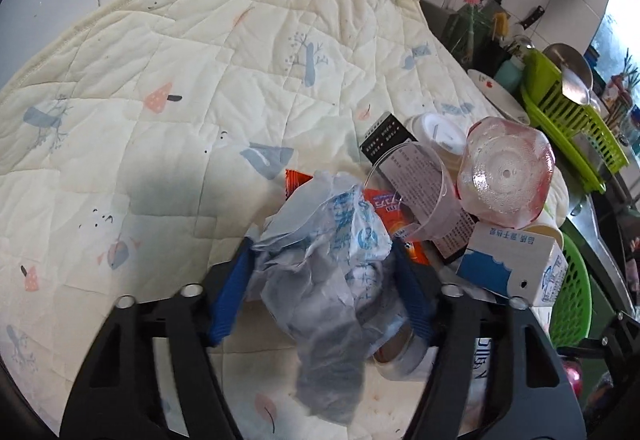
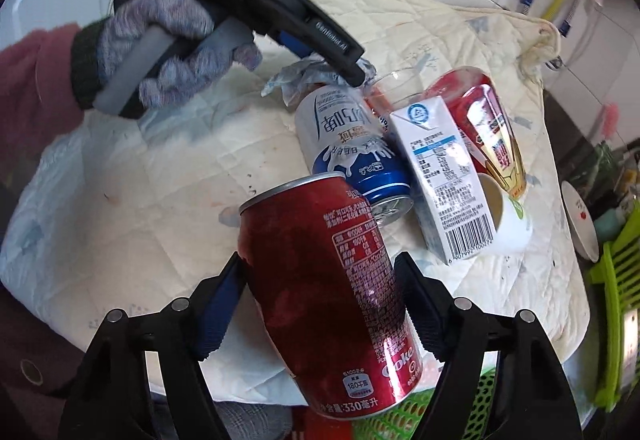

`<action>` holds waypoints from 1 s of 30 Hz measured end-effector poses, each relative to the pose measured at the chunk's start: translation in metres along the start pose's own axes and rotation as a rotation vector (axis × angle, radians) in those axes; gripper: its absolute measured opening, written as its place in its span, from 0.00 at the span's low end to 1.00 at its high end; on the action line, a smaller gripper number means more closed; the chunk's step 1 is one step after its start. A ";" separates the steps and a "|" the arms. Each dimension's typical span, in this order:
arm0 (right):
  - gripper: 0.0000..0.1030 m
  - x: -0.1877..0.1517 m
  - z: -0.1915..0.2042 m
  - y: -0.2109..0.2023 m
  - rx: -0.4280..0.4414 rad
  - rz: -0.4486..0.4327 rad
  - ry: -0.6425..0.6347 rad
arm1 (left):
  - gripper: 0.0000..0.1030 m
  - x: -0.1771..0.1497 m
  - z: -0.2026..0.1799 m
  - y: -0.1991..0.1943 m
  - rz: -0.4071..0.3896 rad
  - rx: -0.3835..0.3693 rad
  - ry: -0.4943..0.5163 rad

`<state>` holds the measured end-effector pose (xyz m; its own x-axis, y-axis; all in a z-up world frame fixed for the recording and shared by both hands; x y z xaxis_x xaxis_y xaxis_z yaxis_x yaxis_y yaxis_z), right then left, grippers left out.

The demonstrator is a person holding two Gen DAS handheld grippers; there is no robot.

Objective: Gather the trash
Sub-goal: 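Drop the crumpled plastic into the green basket with the left tool while the right drops the can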

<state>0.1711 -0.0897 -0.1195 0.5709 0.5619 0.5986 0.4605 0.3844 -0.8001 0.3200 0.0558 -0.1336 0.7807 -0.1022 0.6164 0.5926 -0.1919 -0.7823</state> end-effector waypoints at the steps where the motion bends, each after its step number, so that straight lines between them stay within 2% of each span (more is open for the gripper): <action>1: 0.70 0.000 -0.001 -0.002 0.002 -0.007 0.019 | 0.57 0.000 0.001 -0.001 -0.005 -0.002 -0.002; 3: 0.70 -0.001 -0.002 -0.006 0.010 -0.023 0.054 | 0.49 -0.001 0.003 -0.007 -0.021 0.003 -0.008; 6: 0.70 0.003 -0.006 -0.009 0.016 -0.042 0.103 | 0.43 -0.004 0.005 -0.018 -0.048 0.011 -0.012; 11: 0.70 0.005 -0.012 -0.025 0.049 -0.097 0.215 | 0.39 -0.009 0.006 -0.051 -0.098 0.034 -0.006; 18: 0.70 -0.003 -0.037 -0.061 0.018 -0.176 0.346 | 0.31 -0.011 -0.014 -0.105 -0.180 0.032 0.048; 24: 0.70 -0.017 -0.068 -0.096 -0.044 -0.233 0.424 | 0.31 -0.011 -0.058 -0.135 -0.228 -0.036 0.113; 30: 0.70 -0.056 -0.114 -0.142 -0.184 -0.269 0.510 | 0.31 -0.010 -0.140 -0.144 -0.251 -0.176 0.232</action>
<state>0.1511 -0.2594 -0.0355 0.6512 0.0228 0.7586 0.7180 0.3054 -0.6255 0.1987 -0.0525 -0.0143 0.5377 -0.2451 0.8067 0.7011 -0.4016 -0.5893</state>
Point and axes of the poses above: each gripper's, at about its wrist camera, not at the fingertips, and y roughly the way its jaws point, z to its left, x to its top, the point moved 7 cm from there along y, roughly the way its jaws point, and after that the axes turned 11 degrees about y, right-handed, at the moved point
